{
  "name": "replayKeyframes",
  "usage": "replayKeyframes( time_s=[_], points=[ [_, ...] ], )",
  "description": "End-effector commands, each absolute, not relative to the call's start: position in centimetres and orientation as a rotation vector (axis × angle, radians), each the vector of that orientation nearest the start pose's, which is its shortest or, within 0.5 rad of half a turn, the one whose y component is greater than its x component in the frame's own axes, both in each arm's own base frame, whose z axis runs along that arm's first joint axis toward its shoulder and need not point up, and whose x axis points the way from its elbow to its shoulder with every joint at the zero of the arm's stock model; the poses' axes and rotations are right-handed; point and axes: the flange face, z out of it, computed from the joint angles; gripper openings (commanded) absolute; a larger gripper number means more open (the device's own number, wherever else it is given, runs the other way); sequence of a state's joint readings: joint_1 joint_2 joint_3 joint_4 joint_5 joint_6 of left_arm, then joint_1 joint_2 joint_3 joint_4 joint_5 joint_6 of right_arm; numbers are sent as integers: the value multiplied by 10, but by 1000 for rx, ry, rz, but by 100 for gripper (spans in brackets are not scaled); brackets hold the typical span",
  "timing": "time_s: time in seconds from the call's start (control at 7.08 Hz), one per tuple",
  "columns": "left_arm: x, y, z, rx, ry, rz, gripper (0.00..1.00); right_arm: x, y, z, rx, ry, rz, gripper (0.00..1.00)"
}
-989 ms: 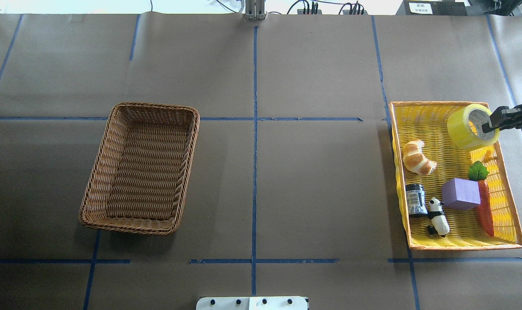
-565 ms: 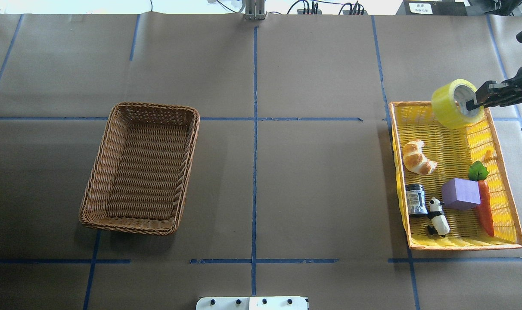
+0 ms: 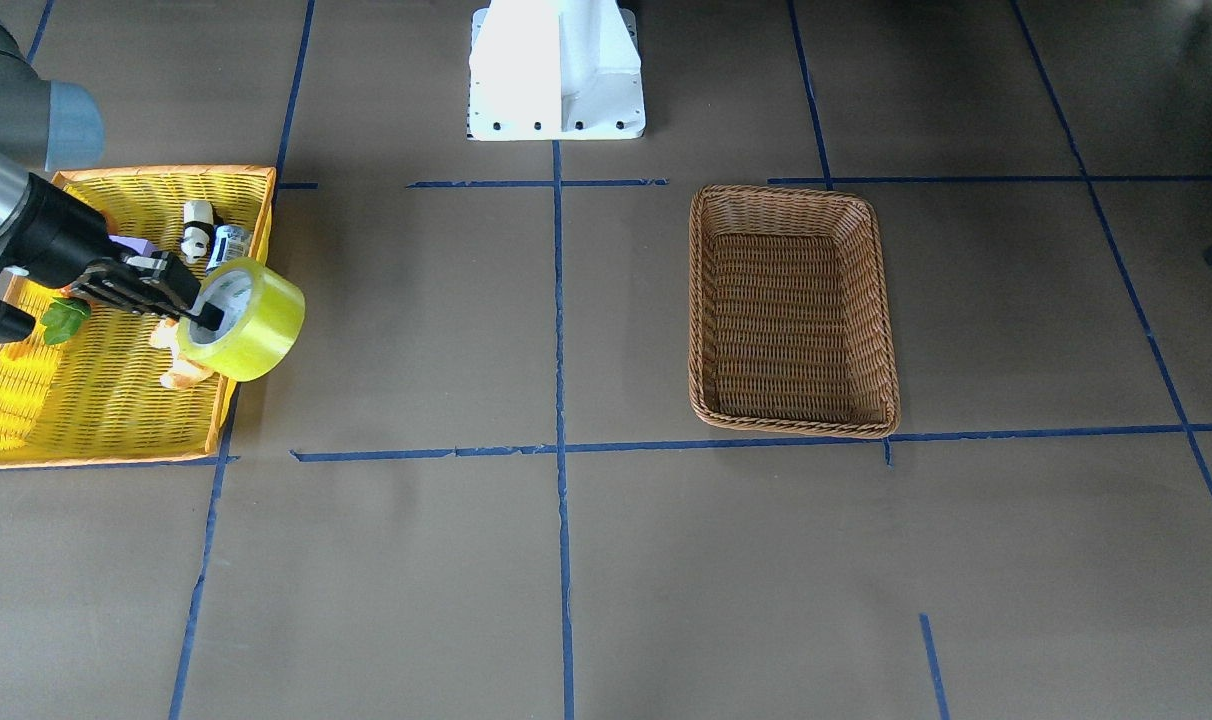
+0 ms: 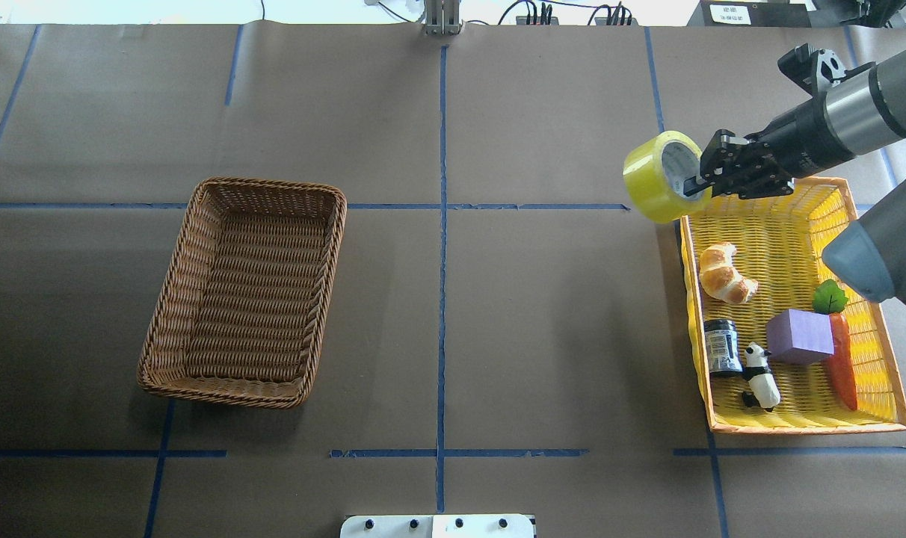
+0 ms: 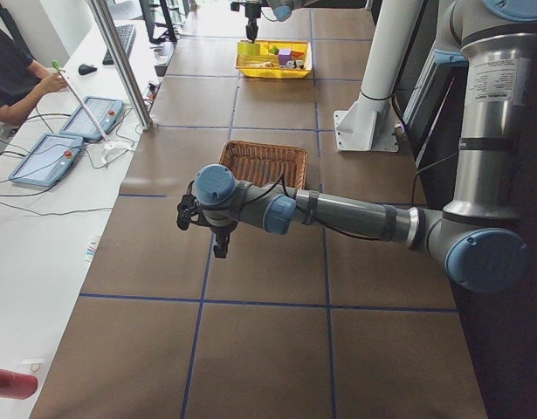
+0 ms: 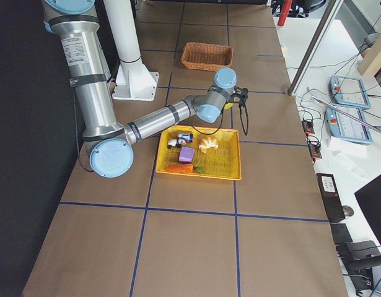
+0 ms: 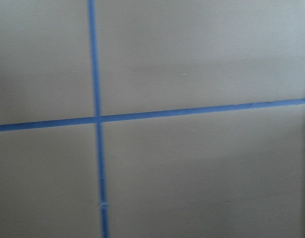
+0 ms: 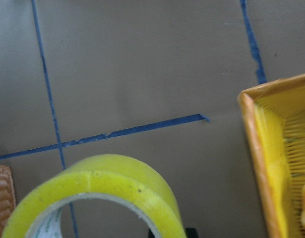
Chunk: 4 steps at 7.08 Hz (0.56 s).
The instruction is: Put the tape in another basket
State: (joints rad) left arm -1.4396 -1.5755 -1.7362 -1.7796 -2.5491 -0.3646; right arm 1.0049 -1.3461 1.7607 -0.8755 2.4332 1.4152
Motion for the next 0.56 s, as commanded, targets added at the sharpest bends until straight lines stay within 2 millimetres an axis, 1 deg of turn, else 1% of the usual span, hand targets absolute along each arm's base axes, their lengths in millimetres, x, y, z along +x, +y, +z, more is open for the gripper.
replayKeyframes(
  time_s=[0.0,0.14,0.28,0.42],
  points=[
    [111,-488,477,-7,1140,-166,100,-300,-459,326,-135,-1439,361,3],
    [159,-483,444,-88,1189,-212,100,-319,-443,316,-130,-1464,366,3],
    [192,-485,408,-119,1236,-251,100,-333,-422,296,-129,-1498,370,3],
    [216,-472,390,-141,1281,-258,100,-336,-406,277,-149,-1537,404,3]
  ],
)
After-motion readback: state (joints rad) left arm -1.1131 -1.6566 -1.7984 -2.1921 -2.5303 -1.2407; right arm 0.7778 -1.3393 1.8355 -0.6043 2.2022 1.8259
